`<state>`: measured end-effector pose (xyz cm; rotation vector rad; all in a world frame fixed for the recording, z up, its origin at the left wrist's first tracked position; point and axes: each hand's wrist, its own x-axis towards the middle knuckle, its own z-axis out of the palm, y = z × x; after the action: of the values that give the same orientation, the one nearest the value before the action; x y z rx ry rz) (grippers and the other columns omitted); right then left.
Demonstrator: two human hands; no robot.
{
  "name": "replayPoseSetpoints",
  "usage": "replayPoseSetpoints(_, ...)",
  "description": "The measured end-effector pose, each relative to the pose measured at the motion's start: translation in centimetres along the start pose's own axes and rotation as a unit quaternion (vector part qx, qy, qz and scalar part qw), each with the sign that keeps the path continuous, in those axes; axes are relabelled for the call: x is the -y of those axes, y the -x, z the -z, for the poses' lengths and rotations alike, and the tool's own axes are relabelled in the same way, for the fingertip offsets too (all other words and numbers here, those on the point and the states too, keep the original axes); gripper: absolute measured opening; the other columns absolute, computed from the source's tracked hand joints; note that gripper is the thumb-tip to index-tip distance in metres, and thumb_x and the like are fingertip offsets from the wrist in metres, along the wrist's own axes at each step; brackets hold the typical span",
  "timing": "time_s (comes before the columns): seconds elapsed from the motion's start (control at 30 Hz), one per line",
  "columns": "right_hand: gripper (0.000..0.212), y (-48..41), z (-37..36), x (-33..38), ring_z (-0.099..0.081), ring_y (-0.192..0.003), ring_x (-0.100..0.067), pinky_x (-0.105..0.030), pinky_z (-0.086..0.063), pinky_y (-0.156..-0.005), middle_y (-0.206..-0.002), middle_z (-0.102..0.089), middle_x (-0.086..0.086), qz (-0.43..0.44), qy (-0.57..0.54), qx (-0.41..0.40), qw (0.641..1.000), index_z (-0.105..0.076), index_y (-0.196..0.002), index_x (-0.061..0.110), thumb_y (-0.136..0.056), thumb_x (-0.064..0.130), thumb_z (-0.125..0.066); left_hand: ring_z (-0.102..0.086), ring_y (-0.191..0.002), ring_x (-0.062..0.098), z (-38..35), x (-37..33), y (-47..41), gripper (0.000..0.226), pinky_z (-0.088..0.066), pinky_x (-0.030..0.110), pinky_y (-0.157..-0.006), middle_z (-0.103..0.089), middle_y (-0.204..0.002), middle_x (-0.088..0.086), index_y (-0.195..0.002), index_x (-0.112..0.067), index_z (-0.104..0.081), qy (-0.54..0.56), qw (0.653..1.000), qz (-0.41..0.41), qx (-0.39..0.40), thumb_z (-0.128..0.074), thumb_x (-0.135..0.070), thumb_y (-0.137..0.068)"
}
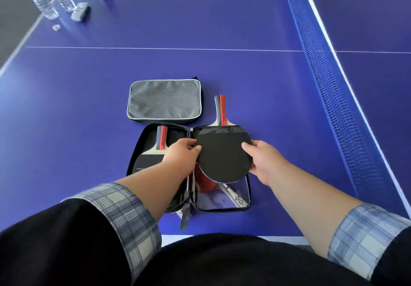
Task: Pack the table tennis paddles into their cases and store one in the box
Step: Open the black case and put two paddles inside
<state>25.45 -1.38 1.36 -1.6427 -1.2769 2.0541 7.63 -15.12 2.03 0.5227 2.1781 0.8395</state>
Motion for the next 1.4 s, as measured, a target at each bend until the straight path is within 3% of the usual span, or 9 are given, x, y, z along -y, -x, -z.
replayPoseSetpoints(0.17,0.022,1.1,-8.2,-2.3,-0.07,-0.1,-0.019,-0.04,-0.059,-0.085,-0.109,-0.075,-0.001,0.019,0.092,0.003,0.996,-0.071,-0.091,0.028,-0.097,0.014,-0.055,-0.072,-0.073,0.013,6.5,5.9,0.3,0.028,-0.061,0.036,-0.075,-0.071,-0.089,-0.014,-0.12,-0.031,-0.062,0.023,0.999,0.04,-0.02,-0.061,-0.035,-0.092)
replayPoseSetpoints(0.27,0.026,2.2,-12.2,-4.0,-0.068,-0.088,-0.017,-0.032,-0.058,-0.072,-0.107,-0.075,-0.002,0.024,0.131,0.001,0.991,-0.073,-0.088,0.029,-0.093,0.012,-0.054,-0.07,-0.083,0.021,9.4,8.6,0.1,0.031,-0.059,0.041,-0.082,-0.07,-0.099,-0.011,-0.122,-0.03,-0.063,0.003,0.998,0.05,-0.024,-0.06,-0.036,-0.092)
replayPoseSetpoints(0.43,0.022,3.3,-16.2,-5.8,-0.067,-0.088,-0.034,-0.056,-0.055,-0.089,-0.097,-0.075,-0.017,0.06,0.24,-0.007,0.969,-0.074,-0.097,0.014,-0.084,0.01,-0.056,-0.068,-0.065,0.021,12.3,11.8,-0.6,0.022,-0.06,0.035,-0.069,-0.072,-0.09,-0.008,-0.113,-0.032,-0.065,-0.03,0.997,0.062,-0.019,-0.056,-0.032,-0.094)
replayPoseSetpoints(0.6,0.029,4.1,-17.7,-6.8,-0.059,-0.072,-0.022,-0.026,-0.041,-0.058,-0.087,-0.073,0.0,0.066,0.346,-0.033,0.935,-0.069,-0.113,0.021,-0.086,0.014,-0.059,-0.07,-0.073,0.024,13.0,13.6,-0.6,0.023,-0.061,0.039,-0.074,-0.072,-0.084,-0.004,-0.109,-0.03,-0.067,-0.066,0.996,0.067,0.011,-0.051,-0.026,-0.093)
replayPoseSetpoints(0.87,0.047,4.6,-18.2,-7.6,-0.063,-0.11,-0.027,-0.029,-0.048,-0.087,-0.126,-0.067,-0.004,0.037,0.392,-0.078,0.916,-0.054,-0.14,0.019,-0.093,0.013,-0.06,-0.07,-0.082,0.025,13.3,13.9,-0.9,0.027,-0.059,0.039,-0.08,-0.07,-0.095,0.0,-0.118,-0.024,-0.063,-0.106,0.991,0.07,0.043,-0.052,-0.025,-0.094)
replayPoseSetpoints(1.07,0.047,4.6,-18.1,-7.6,-0.063,-0.101,-0.025,-0.026,-0.043,-0.076,-0.124,-0.067,-0.003,0.028,0.389,-0.069,0.918,-0.055,-0.139,0.022,-0.092,0.014,-0.055,-0.064,-0.066,0.028,13.5,13.3,-0.7,0.027,-0.054,0.033,-0.062,-0.069,-0.077,0.008,-0.097,-0.011,-0.07,-0.172,0.981,0.065,0.064,-0.046,-0.016,-0.086)
replayPoseSetpoints(1.13,0.028,4.6,-18.0,-7.3,-0.06,-0.08,-0.027,-0.028,-0.043,-0.067,-0.095,-0.07,-0.003,0.03,0.378,-0.049,0.924,-0.065,-0.115,0.023,-0.09,0.016,-0.054,-0.057,-0.06,0.024,13.4,12.9,-0.6,0.028,-0.049,0.029,-0.056,-0.065,-0.075,0.005,-0.099,-0.011,-0.069,-0.177,0.98,0.068,0.061,-0.047,-0.015,-0.083)
replayPoseSetpoints(1.2,0.014,4.6,-17.0,-6.3,-0.061,-0.081,-0.032,-0.033,-0.047,-0.071,-0.079,-0.066,-0.006,0.069,0.371,-0.081,0.922,-0.068,-0.092,0.017,-0.088,0.018,-0.055,-0.061,-0.069,0.023,13.0,12.4,-0.4,0.036,-0.048,0.028,-0.056,-0.067,-0.095,0.004,-0.116,-0.017,-0.063,-0.146,0.985,0.082,0.043,-0.05,-0.018,-0.082)
replayPoseSetpoints(1.4,0.048,3.1,-7.6,-4.1,-0.056,-0.119,-0.034,-0.043,-0.05,-0.095,-0.133,-0.058,-0.01,0.064,0.381,-0.287,0.877,-0.057,-0.134,0.024,-0.087,0.034,-0.057,-0.037,-0.131,0.024,10.7,10.0,0.4,0.048,-0.044,0.044,-0.094,-0.044,-0.139,-0.002,-0.136,-0.034,-0.047,-0.218,0.97,-0.094,-0.057,-0.054,-0.029,-0.089)
